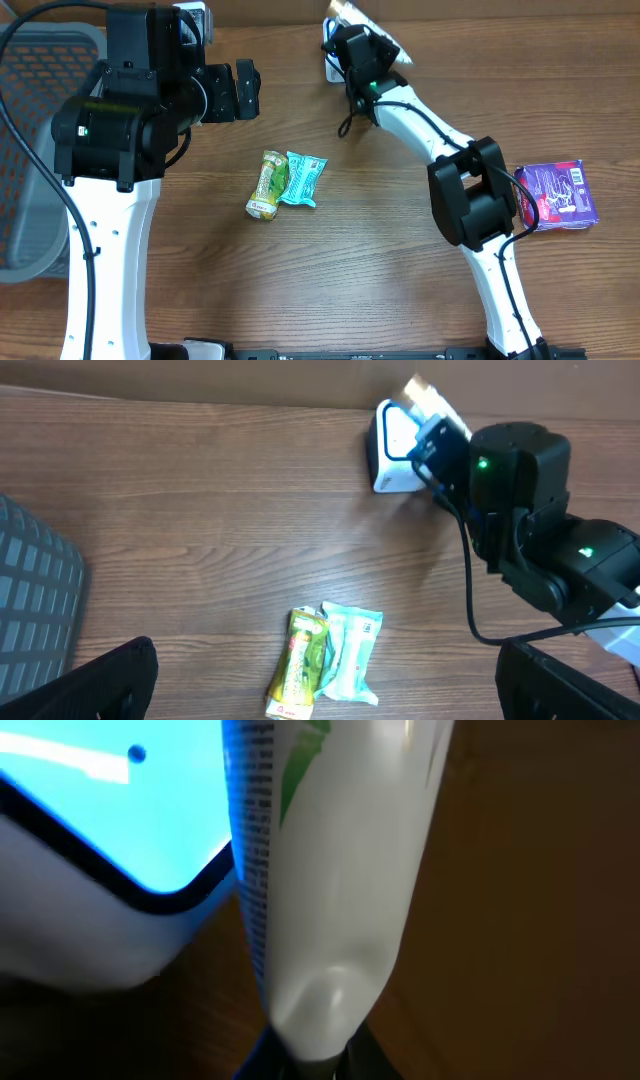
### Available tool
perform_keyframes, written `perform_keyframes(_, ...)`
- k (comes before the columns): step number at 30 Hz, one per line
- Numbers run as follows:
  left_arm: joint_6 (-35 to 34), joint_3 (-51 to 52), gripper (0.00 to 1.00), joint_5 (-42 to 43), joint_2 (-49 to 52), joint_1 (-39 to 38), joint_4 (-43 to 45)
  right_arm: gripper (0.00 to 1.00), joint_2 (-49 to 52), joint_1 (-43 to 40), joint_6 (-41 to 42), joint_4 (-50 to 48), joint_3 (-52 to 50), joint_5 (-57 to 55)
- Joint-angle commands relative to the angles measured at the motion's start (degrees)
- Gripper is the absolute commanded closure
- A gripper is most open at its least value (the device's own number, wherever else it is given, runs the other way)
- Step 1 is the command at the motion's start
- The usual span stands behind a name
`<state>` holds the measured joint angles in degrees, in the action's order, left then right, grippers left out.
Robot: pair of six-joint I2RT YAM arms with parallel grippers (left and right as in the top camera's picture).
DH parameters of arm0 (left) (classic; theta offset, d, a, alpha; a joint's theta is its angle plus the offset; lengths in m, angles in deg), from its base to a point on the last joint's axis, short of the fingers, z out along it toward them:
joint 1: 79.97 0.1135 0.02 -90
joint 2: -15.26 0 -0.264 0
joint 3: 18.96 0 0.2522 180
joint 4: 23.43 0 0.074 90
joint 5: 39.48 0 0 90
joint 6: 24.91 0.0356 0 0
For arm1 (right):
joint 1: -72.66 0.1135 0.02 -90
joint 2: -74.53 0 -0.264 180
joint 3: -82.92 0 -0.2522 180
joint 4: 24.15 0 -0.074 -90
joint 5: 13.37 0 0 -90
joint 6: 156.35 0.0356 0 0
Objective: Scan the item barcode
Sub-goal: 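Hold the white tube in front of the scanner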
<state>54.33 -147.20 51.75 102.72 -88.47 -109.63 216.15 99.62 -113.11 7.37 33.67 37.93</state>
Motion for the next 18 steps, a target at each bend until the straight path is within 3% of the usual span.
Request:
perform_keyframes(1, 0.48, -0.04, 0.00, -0.20, 0.28, 0.22, 0.26, 0.96, -0.96, 0.28, 1.70, 1.11, 0.39, -0.09)
perform_keyframes(18, 0.48, -0.04, 0.00, -0.20, 0.28, 0.22, 0.24, 0.96, -5.53, 0.46, 2.73, -4.17, 0.39, -10.38)
